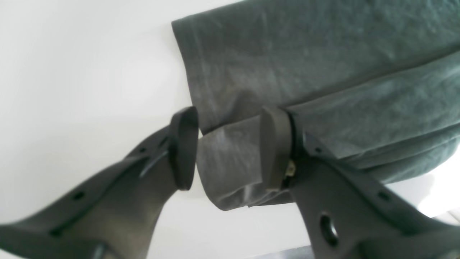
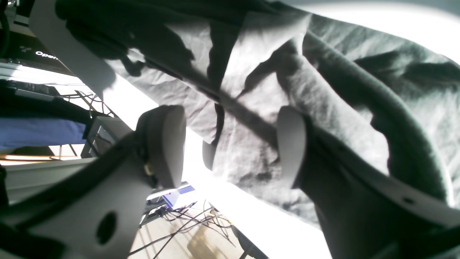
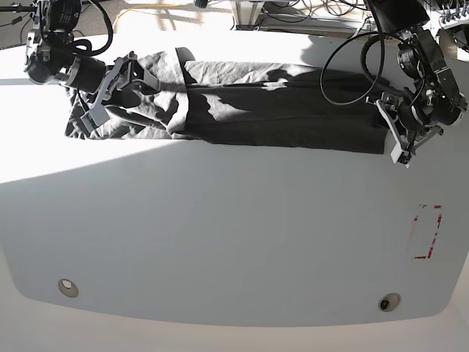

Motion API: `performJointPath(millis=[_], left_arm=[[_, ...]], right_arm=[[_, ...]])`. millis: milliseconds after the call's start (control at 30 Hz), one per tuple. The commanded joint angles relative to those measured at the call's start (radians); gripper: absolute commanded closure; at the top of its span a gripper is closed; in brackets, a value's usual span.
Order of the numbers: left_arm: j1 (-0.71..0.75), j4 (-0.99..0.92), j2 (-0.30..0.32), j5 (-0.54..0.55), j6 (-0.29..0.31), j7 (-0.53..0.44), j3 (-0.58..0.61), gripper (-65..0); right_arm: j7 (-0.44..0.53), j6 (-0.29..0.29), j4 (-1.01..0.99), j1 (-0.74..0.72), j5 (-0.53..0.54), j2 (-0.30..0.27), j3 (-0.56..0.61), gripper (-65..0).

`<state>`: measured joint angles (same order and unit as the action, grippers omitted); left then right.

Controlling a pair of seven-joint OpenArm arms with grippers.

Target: Fold the T-shirt properly

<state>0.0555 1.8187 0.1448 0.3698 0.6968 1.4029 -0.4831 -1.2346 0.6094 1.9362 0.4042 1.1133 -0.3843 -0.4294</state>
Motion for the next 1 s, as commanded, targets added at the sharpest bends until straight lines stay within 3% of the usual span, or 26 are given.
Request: performJointPath(millis=[0, 133, 333, 467, 500, 600, 767, 967], left_arm=[[-0.012, 0.014, 0.009, 0.008, 0.001, -0.007, -0.001, -24.7], [-0.012, 0.014, 0.008, 0.008, 0.001, -0.007, -0.001, -24.7], [-0.01, 0.029, 0.006, 0.016, 0.001, -0.007, 0.019, -24.7], [-0.003, 0.069, 0.003, 0.018, 0.001, -0.007, 0.048, -24.7], [0.013, 0.097, 0.003, 0.018, 0.001, -0.007, 0.062, -24.6], [0.037, 0.155, -0.015, 0.018, 0.001, -0.007, 0.11, -24.4], [0.089, 0.186, -0.015, 0.011, 0.001, -0.046, 0.18, -24.4], [0.113, 0.18, 0.0, 0.007, 0.001, -0.092, 0.18, -24.4]], right_arm=[[0.014, 0.007, 0.012, -0.032, -0.072, 0.012, 0.002, -35.0], [0.013, 0.008, -0.01, -0.057, -0.128, 0.06, 0.002, -35.0], [0.019, 0.007, -0.002, -0.069, -0.206, 0.067, 0.0, -34.2], [0.031, 0.0, 0.007, -0.07, -0.278, 0.067, -0.004, -22.5], [0.034, 0.0, 0.013, -0.072, -0.315, 0.067, -0.004, -14.4], [0.036, 0.0, 0.002, -0.084, -0.384, 0.067, -0.001, -3.8], [0.046, 0.008, -0.062, -0.1, -0.487, 0.08, 0.0, -6.2], [0.106, 0.008, -0.186, -0.13, -0.554, 0.101, 0.007, -7.1]])
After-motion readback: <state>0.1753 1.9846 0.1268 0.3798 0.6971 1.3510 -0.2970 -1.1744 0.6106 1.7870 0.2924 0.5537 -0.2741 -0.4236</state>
